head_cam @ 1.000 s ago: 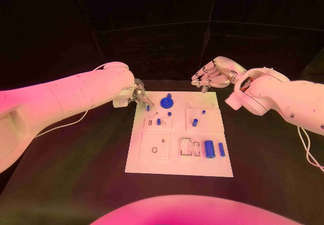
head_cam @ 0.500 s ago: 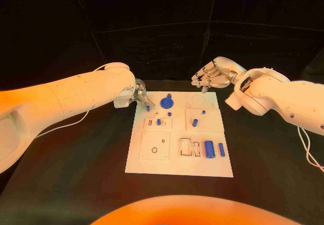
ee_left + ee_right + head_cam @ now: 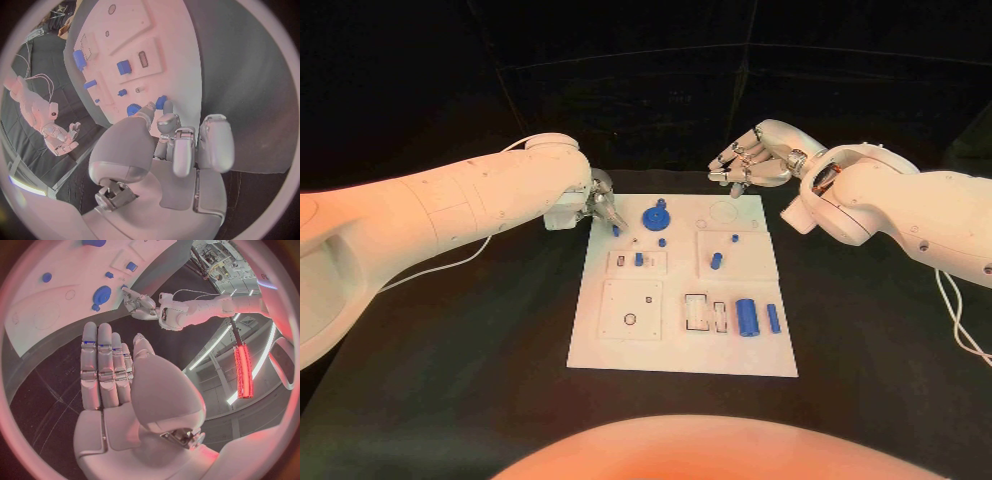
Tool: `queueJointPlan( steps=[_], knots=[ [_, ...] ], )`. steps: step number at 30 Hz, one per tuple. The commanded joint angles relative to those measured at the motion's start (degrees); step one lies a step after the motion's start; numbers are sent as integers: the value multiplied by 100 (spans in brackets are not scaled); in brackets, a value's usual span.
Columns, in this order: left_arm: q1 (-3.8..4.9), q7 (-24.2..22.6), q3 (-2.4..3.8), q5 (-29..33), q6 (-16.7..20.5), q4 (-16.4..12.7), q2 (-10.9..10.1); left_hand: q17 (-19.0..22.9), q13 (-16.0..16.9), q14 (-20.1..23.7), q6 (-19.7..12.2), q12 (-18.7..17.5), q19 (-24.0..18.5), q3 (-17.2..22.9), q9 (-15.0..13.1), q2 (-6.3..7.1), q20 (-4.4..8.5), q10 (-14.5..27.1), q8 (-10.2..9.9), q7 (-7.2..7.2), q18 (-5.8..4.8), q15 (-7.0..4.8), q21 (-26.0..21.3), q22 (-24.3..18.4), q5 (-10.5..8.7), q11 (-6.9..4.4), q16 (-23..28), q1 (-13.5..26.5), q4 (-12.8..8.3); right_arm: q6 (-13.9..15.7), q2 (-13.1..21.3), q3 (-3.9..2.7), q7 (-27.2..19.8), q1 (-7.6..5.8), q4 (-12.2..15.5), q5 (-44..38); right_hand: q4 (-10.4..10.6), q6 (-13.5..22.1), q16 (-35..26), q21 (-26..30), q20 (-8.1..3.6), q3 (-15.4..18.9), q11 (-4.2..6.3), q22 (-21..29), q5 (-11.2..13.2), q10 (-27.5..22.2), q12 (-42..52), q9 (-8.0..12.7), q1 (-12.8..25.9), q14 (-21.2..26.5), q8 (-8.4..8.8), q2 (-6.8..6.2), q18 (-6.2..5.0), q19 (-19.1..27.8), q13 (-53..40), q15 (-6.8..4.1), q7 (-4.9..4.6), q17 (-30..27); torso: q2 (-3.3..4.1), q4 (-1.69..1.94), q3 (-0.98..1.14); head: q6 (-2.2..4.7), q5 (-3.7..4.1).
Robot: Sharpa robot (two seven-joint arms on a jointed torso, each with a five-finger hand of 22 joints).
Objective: Assemble the parts on the task board
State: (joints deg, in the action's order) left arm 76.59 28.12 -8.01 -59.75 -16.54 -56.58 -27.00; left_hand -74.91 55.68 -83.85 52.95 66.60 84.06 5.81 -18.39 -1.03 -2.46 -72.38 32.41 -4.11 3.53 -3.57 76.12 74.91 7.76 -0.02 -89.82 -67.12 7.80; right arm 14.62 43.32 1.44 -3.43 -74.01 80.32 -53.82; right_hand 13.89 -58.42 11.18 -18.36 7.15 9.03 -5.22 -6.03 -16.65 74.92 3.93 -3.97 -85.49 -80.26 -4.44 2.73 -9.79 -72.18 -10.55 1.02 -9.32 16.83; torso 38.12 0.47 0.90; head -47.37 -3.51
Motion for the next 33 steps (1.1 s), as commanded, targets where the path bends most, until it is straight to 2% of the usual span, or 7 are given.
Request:
queueJointPlan(
  steps=[1,6,12,18,22,25,33],
  knots=[
    [6,-22,-6,-32,-135,22,10,-1509,-10,-615,57,25,35,34,14,-35,-11,-19,-24,15,4,-11,16,222,13,-23,-18,-119,-68,-30,-6,-3,-46,-10,4,17,40,26,-30,22,17,-9,11,10,-39,-41,-8,2,18,17,26,-51,-70,-16,8,33,-32,-7,1,1,2,-1,3],
    [6,-46,-14,-31,-128,42,9,-1509,-17,-615,89,23,38,189,44,-130,4,-26,-38,38,3,-29,19,232,-191,-44,-18,-311,-208,-28,-6,-3,-47,-10,2,17,40,26,-30,22,17,-9,11,10,-39,-41,-8,2,18,17,26,-51,-70,-16,8,33,-32,-7,0,0,0,-7,9],
    [6,-101,-16,8,-127,58,15,-1509,-37,-615,114,6,37,438,78,-209,21,-23,-57,64,5,-47,11,232,-205,-68,-18,-497,-382,-30,-7,-3,-47,-10,4,17,40,26,-30,22,17,-9,11,10,-39,-41,-8,2,18,17,26,-51,-70,-16,8,33,-32,-7,-1,1,1,-14,12],
    [6,-215,-17,96,53,41,-7,-1509,-56,-615,110,-20,34,1038,111,-297,41,-38,-73,60,7,-59,-2,232,-200,-78,-18,-713,-693,-31,-4,-3,-45,-10,4,17,40,26,-30,22,17,-9,11,10,-39,-41,-8,2,18,17,26,-51,-70,-16,8,33,-32,-7,-2,5,1,-13,13],
    [6,-289,-17,257,298,-49,-85,-1509,-85,-615,121,-42,30,1573,87,-214,32,-66,-3,55,9,-44,-21,226,-193,-78,-18,-621,-874,-34,0,-3,-45,-10,5,17,40,26,-30,22,17,-9,11,10,-39,-41,-8,2,18,17,26,-51,-70,-16,8,33,-32,-7,-4,7,2,-13,11],
    [8,-310,-16,412,489,-206,-206,-1509,-121,-615,99,-57,32,2191,29,-29,32,-95,131,49,13,-37,-32,228,-196,-84,-18,-318,-1005,-37,6,-3,-44,-10,6,17,40,26,-30,22,17,-9,11,10,-39,-41,-8,2,18,17,26,-51,-70,-16,8,33,-32,-7,-4,12,4,-13,14],
    [30,-133,-14,726,984,-877,-640,-1509,-115,-615,31,-22,33,2904,-64,176,39,-142,381,78,14,-62,-55,227,-179,-90,-18,99,-1138,-44,23,-3,-34,-10,4,17,42,29,-33,29,17,-15,11,14,-46,-43,-7,2,8,17,26,-49,-71,-20,9,32,-32,-8,-2,20,8,-4,3]
  ],
)
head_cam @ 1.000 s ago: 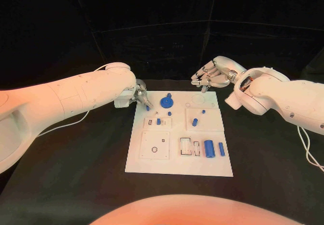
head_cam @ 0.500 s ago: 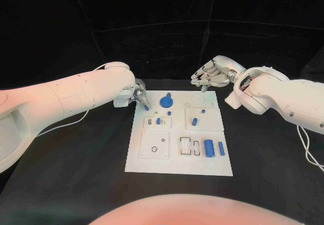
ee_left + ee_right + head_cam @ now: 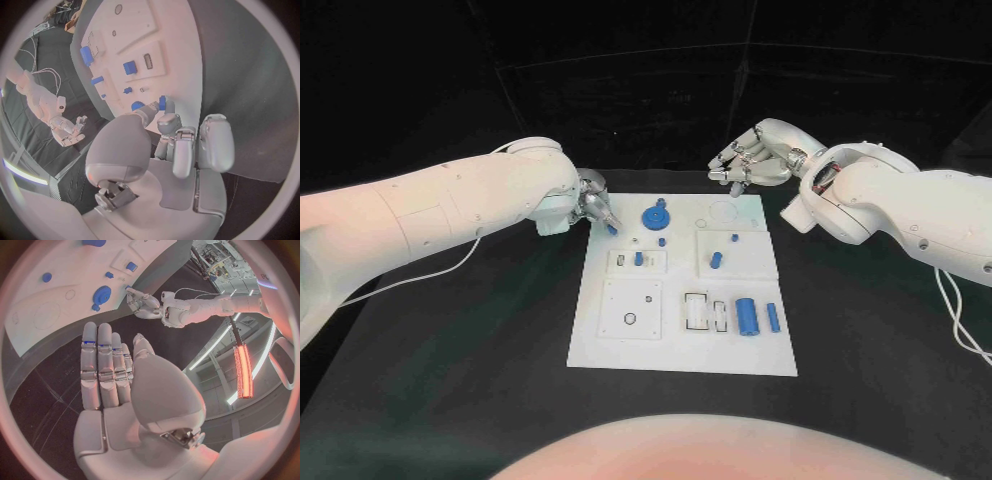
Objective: Assemble the parts on the task board
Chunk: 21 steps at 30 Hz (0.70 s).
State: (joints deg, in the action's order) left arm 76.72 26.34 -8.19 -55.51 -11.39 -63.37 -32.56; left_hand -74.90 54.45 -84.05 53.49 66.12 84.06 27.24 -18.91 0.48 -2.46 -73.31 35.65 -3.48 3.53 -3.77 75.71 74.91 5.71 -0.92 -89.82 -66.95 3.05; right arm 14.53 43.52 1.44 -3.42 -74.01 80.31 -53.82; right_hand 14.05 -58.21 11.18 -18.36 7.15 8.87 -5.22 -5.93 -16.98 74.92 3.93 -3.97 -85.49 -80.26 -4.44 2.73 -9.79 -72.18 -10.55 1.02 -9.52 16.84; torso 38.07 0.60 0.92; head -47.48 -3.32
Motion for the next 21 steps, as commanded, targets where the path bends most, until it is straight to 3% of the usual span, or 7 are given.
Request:
queueJointPlan(
  steps=[1,5,11,14,21],
  knots=[
    [18,66,3,314,534,-297,-134,-1510,13,-595,-32,32,32,814,-18,38,41,-52,85,17,15,-43,-19,224,23,-1,-18,119,-671,-37,3,-3,-36,-10,6,17,26,8,-33,29,17,1,11,4,-12,-43,-7,2,8,17,26,-49,-71,-20,9,32,-11,-8,3,-6,6,-5,-50],
    [0,121,-1,338,830,-692,-321,-1510,66,-595,-52,79,37,953,-27,71,47,-83,162,23,13,-49,-15,232,28,-7,-18,201,-699,-47,6,-3,-38,-10,5,18,26,8,-33,29,17,1,11,4,-12,-43,-7,2,8,17,26,-49,-71,-20,9,32,-11,-8,8,-7,-3,-10,-92],
    [-68,210,-7,339,1127,-1213,-580,-1510,104,-595,-84,124,47,1155,-33,132,57,-111,282,31,10,-59,-5,247,69,-17,-18,318,-750,-71,14,-3,-31,-11,6,19,26,8,-33,29,17,1,11,4,-12,-43,-7,2,8,17,26,-49,-71,-20,9,32,-11,-8,-3,6,0,-31,-99],
    [-133,243,-11,271,1270,-1398,-690,-1510,107,-595,-88,127,47,1174,-34,138,58,-113,293,32,11,-60,-7,246,76,-17,-18,328,-755,-82,15,-2,-24,-11,6,19,26,8,-34,30,17,1,11,4,-12,-44,-7,2,8,17,26,-49,-71,-20,9,32,-11,-8,-6,-2,7,-25,-116],
    [-266,255,-17,-3,1432,-1647,-827,-1510,124,-595,-97,145,55,1230,-35,157,61,-125,333,34,7,-63,7,260,89,-20,-18,364,-771,-89,21,-2,-14,-11,3,20,29,9,-35,32,17,0,10,6,-13,-46,-8,2,9,18,26,-48,-71,-21,10,33,-12,-8,4,-1,-6,-16,-125]
  ],
)
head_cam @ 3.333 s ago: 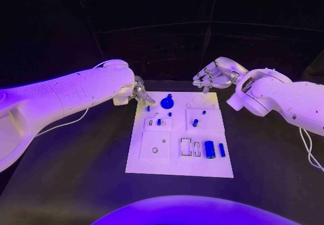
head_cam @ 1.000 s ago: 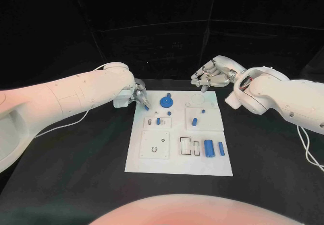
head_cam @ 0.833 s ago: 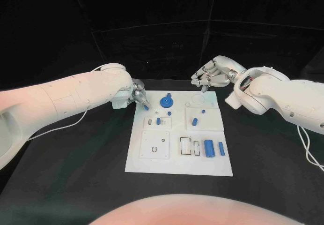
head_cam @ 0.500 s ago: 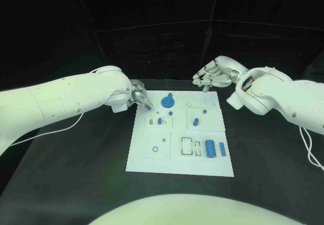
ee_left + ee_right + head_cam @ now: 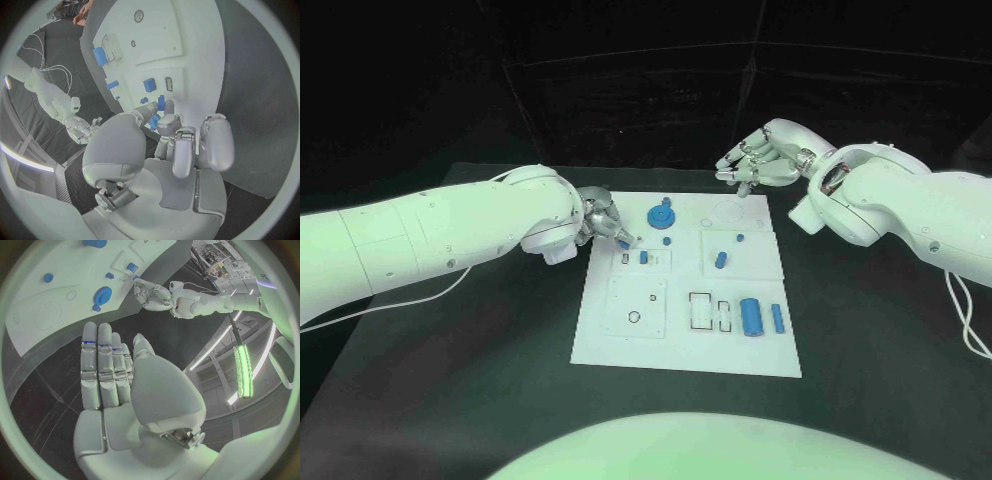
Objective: Assemble the parts on the task board
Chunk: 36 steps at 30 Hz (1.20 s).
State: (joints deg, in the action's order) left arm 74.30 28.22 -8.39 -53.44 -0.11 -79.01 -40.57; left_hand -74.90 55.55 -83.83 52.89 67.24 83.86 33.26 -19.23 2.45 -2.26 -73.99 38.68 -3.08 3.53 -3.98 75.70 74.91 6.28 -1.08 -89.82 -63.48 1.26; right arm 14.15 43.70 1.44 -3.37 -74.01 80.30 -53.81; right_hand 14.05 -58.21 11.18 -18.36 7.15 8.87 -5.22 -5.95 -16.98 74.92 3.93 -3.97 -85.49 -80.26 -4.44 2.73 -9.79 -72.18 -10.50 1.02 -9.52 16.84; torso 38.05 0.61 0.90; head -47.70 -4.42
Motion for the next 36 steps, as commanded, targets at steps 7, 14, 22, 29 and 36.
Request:
queueJointPlan(
  steps=[7,14,22,29,36],
  knots=[
    [-105,88,1,-324,371,-219,-65,-1510,24,-617,-38,42,78,646,-4,-31,42,-66,47,-5,6,-43,13,266,32,-5,-18,35,-594,-60,-12,-3,-33,-11,-9,19,32,11,-37,36,18,-5,9,9,-16,-49,-9,2,5,20,26,-42,-71,-22,6,34,-13,-9,8,-11,0,9,-16],
    [-126,154,1,-375,262,-282,-68,-1510,50,-617,-37,64,82,667,-6,-24,44,-84,70,-1,3,-45,22,275,31,-8,-18,58,-595,-70,-5,-3,-33,-11,-15,19,34,15,-42,41,19,-11,8,12,-17,-58,-12,2,-1,25,27,-37,-70,-21,8,36,-15,-10,9,-14,1,14,-9],
    [-131,288,0,-401,-64,-291,-83,-1510,59,-617,-37,72,86,679,-7,-18,45,-91,85,3,1,-46,31,284,30,-11,-18,68,-599,-75,-5,-3,-27,-11,-15,19,35,19,-45,45,20,-12,5,14,-17,-65,-15,3,-3,29,29,-39,-69,-20,10,37,-17,-11,10,-4,-2,3,-12],
    [-131,349,-1,-404,-188,-279,-67,-1510,95,-617,-32,102,91,694,-9,-6,48,-115,125,9,-1,-50,39,292,23,-15,-18,111,-592,-80,-10,-3,-28,-11,-18,18,36,21,-47,47,20,-12,4,15,-17,-69,-16,3,-4,31,30,-39,-69,-19,10,38,-18,-11,7,-11,-4,-5,-23],
    [-135,388,-9,-456,-239,-235,-57,-1510,107,-617,-30,111,91,695,-10,-3,49,-122,134,11,-2,-50,41,294,21,-16,-18,120,-590,-83,-12,-2,-31,-11,-22,18,36,21,-47,47,20,-12,4,15,-17,-69,-16,3,-4,31,30,-39,-69,-19,10,38,-18,-11,7,-8,-1,-13,-26]
  ],
)
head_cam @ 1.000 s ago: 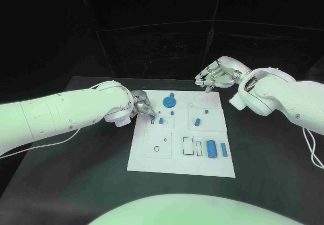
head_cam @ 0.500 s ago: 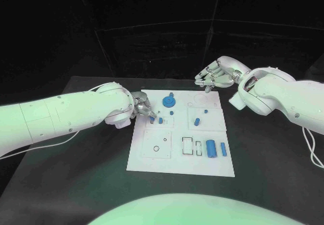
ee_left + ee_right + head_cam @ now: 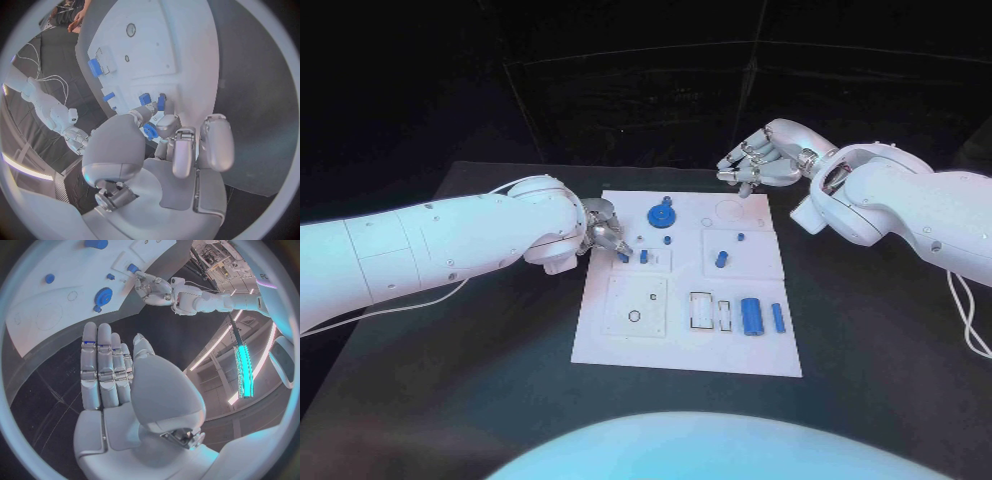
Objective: Assemble the parts on the task board
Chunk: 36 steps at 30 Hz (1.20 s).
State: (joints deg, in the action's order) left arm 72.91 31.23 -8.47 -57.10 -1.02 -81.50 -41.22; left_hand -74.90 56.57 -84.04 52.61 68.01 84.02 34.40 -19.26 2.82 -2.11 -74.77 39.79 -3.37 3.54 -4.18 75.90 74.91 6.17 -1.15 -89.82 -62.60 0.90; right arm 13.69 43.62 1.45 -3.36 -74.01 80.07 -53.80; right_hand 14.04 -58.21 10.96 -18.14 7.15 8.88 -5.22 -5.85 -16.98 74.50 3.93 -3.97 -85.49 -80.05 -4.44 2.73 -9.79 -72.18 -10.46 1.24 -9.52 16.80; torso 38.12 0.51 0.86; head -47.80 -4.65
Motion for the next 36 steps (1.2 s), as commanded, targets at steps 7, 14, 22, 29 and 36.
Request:
queueJointPlan(
  steps=[7,14,22,29,36],
  knots=[
    [-3,90,-3,-119,-155,33,31,-1510,14,-596,-1,40,77,581,-7,-38,33,-48,29,42,-3,-31,25,298,30,-10,-18,38,-553,-40,-7,-2,-36,-10,-1,17,36,21,-25,25,20,-13,4,5,-17,-27,-16,3,-4,9,29,-39,-69,-19,6,17,-18,-7,1,-3,3,-12,-7],
    [-5,92,-4,-123,-161,39,36,-1510,12,-596,-1,41,76,581,-7,-36,34,-50,39,44,-3,-32,22,296,28,-11,-18,51,-549,-41,-7,-2,-38,-10,-2,17,36,21,-25,25,20,-13,4,5,-17,-27,-16,3,-4,9,29,-39,-69,-19,6,17,-18,-7,-2,0,5,-20,2],
    [-11,102,-5,-124,-236,37,41,-1510,43,-596,0,67,79,550,-8,19,38,-68,87,60,-4,-37,27,304,13,-21,-18,110,-544,-43,-7,-2,-42,-10,-2,17,36,21,-25,25,20,-13,4,5,-17,-27,-16,3,-4,9,29,-39,-69,-19,6,17,-18,-7,-3,3,3,-24,8],
    [-13,113,-6,-124,-301,24,40,-1510,88,-596,29,112,85,307,13,196,56,-97,175,111,-7,-62,38,321,-10,-56,-18,301,-477,-49,-6,-2,-42,-10,-4,17,36,21,-25,25,20,-13,4,5,-17,-27,-16,3,-4,9,29,-39,-69,-19,6,17,-18,-7,-1,-2,2,-28,7],
    [-14,113,-6,-124,-232,37,41,-1510,157,-596,108,174,100,-32,89,285,81,-132,210,141,-15,-88,66,354,-7,-84,-18,561,-270,-56,-9,-2,-41,-10,-8,17,36,21,-25,25,20,-13,4,5,-17,-27,-16,3,-4,9,29,-39,-69,-19,6,17,-18,-7,-3,3,3,-31,8]
  ],
)
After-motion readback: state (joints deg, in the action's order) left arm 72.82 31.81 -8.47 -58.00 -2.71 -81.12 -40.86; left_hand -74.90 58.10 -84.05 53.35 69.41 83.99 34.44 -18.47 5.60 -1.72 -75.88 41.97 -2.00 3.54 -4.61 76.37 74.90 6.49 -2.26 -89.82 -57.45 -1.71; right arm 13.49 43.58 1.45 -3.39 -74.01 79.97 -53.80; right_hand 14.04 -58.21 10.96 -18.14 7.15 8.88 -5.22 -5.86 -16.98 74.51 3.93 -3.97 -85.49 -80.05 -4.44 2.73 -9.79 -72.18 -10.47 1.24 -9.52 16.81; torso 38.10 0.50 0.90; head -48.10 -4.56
